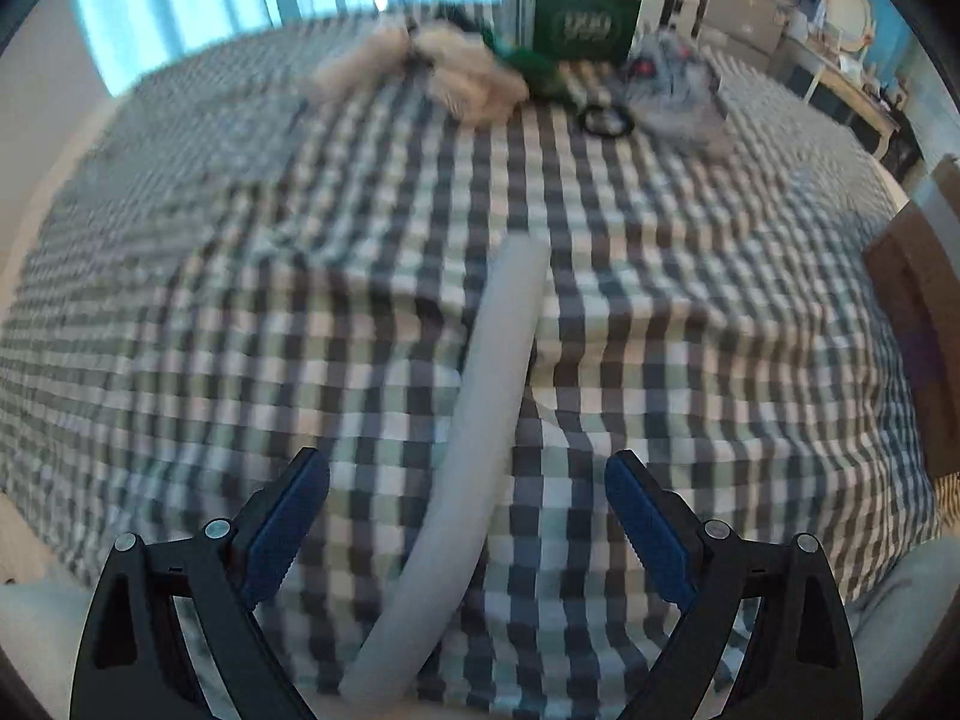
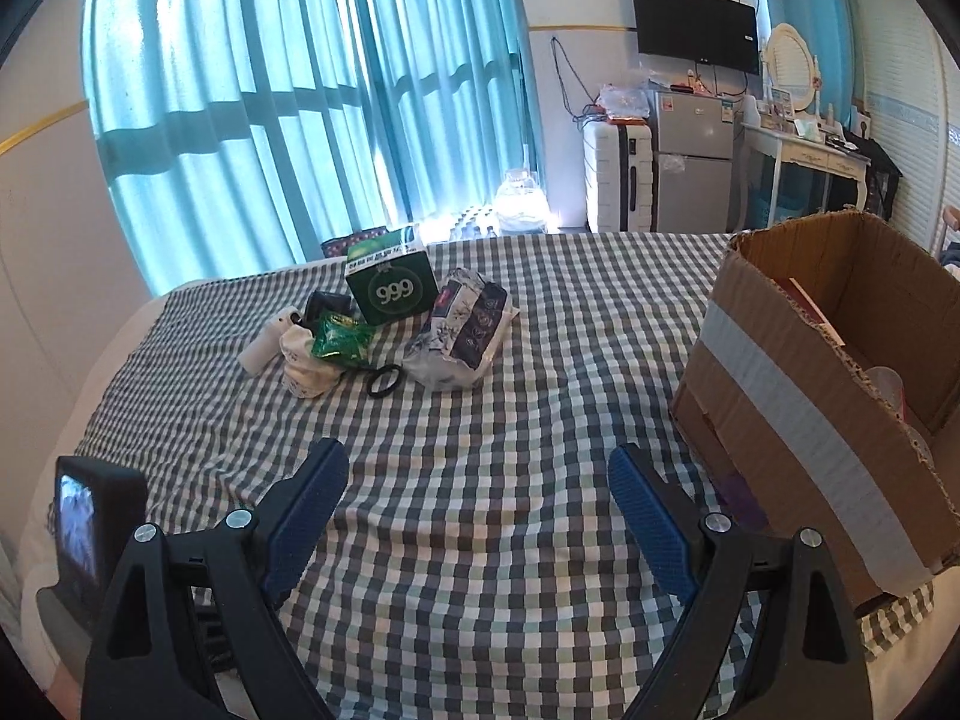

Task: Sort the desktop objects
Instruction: 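Move both tools back over the bed toward the white foam tube, then close the left tool on the end of the white foam tube, then lift the foam tube with the left tool and carry it over the box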

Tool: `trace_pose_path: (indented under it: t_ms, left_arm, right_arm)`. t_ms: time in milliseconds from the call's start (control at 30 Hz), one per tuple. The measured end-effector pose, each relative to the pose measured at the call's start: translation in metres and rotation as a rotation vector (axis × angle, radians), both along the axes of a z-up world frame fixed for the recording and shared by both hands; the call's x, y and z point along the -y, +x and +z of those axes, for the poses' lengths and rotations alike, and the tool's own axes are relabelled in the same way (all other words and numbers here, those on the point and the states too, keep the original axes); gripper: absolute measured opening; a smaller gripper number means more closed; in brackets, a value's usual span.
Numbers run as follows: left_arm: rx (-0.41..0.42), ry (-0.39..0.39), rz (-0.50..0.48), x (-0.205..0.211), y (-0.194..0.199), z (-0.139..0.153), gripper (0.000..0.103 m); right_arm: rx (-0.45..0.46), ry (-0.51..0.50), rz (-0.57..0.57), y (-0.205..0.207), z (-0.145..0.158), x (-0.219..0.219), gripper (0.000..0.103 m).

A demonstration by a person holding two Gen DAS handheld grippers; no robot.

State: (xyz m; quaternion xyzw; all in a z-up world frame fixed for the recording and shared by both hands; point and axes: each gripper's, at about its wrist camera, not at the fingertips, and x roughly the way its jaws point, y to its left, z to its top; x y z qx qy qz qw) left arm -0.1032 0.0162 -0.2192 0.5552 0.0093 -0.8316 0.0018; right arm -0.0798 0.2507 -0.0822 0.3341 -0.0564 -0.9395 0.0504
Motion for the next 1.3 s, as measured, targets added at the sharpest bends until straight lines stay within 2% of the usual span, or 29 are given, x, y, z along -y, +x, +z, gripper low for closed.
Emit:
trace_pose_path:
  t_ms: [33, 67, 100, 133, 167, 267, 333, 367, 567, 667, 833, 933, 1267, 1300]
  left_arm:
    - [0.01, 0.014, -0.007, 0.0, -0.003, -0.004, 0.085]
    - [0.008, 0.02, -0.017, -0.001, -0.005, -0.006, 0.07]
    - [-0.005, 0.014, -0.027, -0.003, -0.006, -0.005, 0.062]
    - [-0.017, 0.011, -0.032, -0.004, -0.007, -0.005, 0.037]
    - [-0.026, 0.018, -0.039, -0.004, -0.007, -0.003, 0.019]
    - [-0.015, 0.111, -0.032, 0.008, -0.01, -0.002, 0.011]
    - [-0.021, 0.181, -0.021, 0.019, -0.011, 0.002, 0.009]
    - [-0.032, 0.19, -0.023, 0.019, -0.013, 0.007, 0.009]
    - [-0.122, 0.154, -0.044, 0.03, -0.038, 0.023, 0.007]
    - [-0.149, 0.139, -0.041, 0.037, -0.06, 0.021, 0.007]
    - [-0.158, 0.157, -0.029, 0.038, -0.101, 0.01, 0.007]
    - [-0.166, 0.138, -0.051, 0.038, -0.124, 0.005, 0.007]
    - [-0.19, 0.214, 0.005, 0.063, -0.141, -0.001, 0.007]
    - [-0.188, 0.223, 0.007, 0.064, -0.142, -0.002, 0.007]
  right_arm:
    - [0.006, 0.001, 0.005, -0.002, -0.002, 0.001, 0.089]
    - [0.012, 0.004, 0.009, -0.003, -0.004, 0.001, 0.089]
    - [0.018, 0.009, 0.016, -0.005, -0.006, 0.002, 0.089]
    - [0.023, 0.016, 0.021, -0.007, -0.008, 0.004, 0.089]
    - [0.028, 0.026, 0.024, -0.009, -0.011, 0.005, 0.089]
    - [0.045, 0.031, 0.028, -0.015, -0.016, 0.007, 0.089]
    - [0.054, 0.024, 0.028, -0.02, -0.019, 0.009, 0.089]
    - [0.057, 0.018, 0.032, -0.022, -0.021, 0.01, 0.089]
    - [0.068, 0.033, 0.078, -0.046, -0.032, 0.035, 0.089]
    - [0.081, 0.046, 0.108, -0.061, -0.041, 0.051, 0.089]
    - [0.088, 0.078, 0.154, -0.092, -0.059, 0.076, 0.089]
    - [0.105, 0.055, 0.151, -0.111, -0.071, 0.083, 0.089]
    - [0.16, 0.07, 0.127, -0.169, -0.108, 0.098, 0.088]
    - [0.171, 0.079, 0.129, -0.174, -0.113, 0.101, 0.086]
